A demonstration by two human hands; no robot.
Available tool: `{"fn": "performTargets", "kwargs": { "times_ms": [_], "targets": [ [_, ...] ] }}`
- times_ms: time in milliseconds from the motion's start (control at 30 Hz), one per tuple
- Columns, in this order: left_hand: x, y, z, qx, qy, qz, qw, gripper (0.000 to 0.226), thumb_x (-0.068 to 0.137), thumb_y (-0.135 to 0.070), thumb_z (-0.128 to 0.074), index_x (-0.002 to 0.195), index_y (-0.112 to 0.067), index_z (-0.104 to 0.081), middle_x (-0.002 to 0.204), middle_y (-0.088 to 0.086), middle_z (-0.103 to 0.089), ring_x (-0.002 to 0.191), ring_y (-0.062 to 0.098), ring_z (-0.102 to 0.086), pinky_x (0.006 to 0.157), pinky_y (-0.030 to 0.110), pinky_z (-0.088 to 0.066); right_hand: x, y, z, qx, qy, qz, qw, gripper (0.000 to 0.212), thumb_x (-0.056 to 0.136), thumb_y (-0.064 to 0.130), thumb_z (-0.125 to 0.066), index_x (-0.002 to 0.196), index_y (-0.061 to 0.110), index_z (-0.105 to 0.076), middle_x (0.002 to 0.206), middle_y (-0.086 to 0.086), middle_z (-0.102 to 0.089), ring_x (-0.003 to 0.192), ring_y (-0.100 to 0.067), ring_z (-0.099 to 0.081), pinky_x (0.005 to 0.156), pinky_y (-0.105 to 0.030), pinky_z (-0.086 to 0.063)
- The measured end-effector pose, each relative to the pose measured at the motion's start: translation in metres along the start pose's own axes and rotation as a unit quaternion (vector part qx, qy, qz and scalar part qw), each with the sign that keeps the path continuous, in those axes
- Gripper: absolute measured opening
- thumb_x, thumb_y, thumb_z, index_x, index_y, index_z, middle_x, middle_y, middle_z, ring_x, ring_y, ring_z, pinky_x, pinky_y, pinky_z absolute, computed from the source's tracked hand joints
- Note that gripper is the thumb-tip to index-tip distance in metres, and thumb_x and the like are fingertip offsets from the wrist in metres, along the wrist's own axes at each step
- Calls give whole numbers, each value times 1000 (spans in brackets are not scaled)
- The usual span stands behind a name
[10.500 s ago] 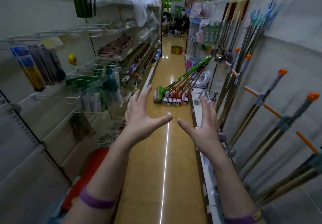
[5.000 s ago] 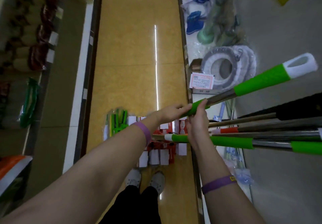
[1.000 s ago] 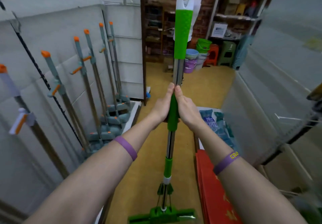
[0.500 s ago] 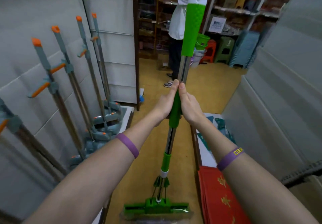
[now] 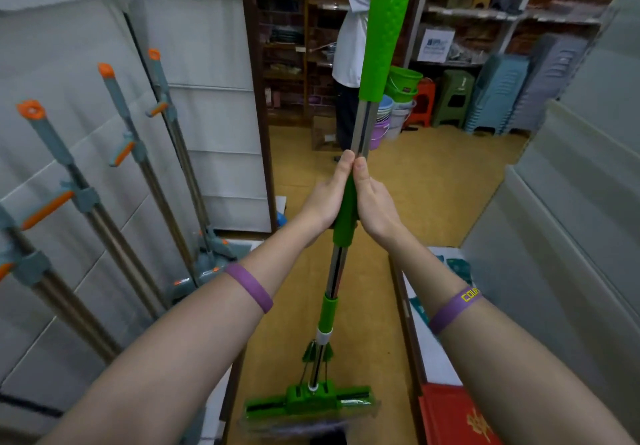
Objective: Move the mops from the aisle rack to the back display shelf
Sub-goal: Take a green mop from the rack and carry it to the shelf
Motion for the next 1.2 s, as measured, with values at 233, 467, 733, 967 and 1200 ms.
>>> {"fn": "performTargets", "kwargs": {
  "times_ms": [233,467,733,967,1200],
  "targets": [
    [137,-20,-21,10,3,12,1000,82,66,-86,-26,98,-22,-66,103,10,-70,94,21,-67,77,30,-54,142,-41,22,-4,-4,-14,1000,72,101,62,-17,128,14,-64,121,-12,-66,113,-26,-61,103,-43,-46],
    [257,-62,-66,27,18,14,999,62,88,-76,-26,85,-25,-62,86,2,-67,82,17,-65,78,37,-56,254,-62,87,-10,-48,-21,999,72,102,61,-17,116,12,-69,112,-13,-69,107,-28,-63,100,-46,-47],
    [340,-93,-166,87,84,-61,991,77,92,-71,-20,90,-13,-70,84,9,-69,78,20,-65,87,47,-55,297,-105,187,-35,-153,-55,986,72,101,60,-18,101,11,-70,102,-13,-69,94,-27,-63,79,-33,-43],
    [374,-108,-257,99,237,-90,962,91,85,-79,-18,96,-5,-69,90,26,-71,81,35,-70,77,51,-59,289,-140,266,-50,-282,-110,952,64,100,63,-22,66,21,-57,72,-2,-63,70,-19,-58,65,-30,-38],
    [407,-103,-326,69,401,-94,909,88,85,-81,-20,94,-7,-69,92,22,-71,81,31,-70,75,47,-60,285,-172,307,-86,-395,-200,893,77,101,61,-24,85,1,-70,84,-15,-68,77,-27,-62,70,-33,-44]
  ]
}}
Point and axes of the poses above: each hand's wrist, its own x-axis towards the middle knuckle, its own z-axis out of the back of the hand, y = z × x, the point moved 1 cm from there along x, towards the middle knuckle
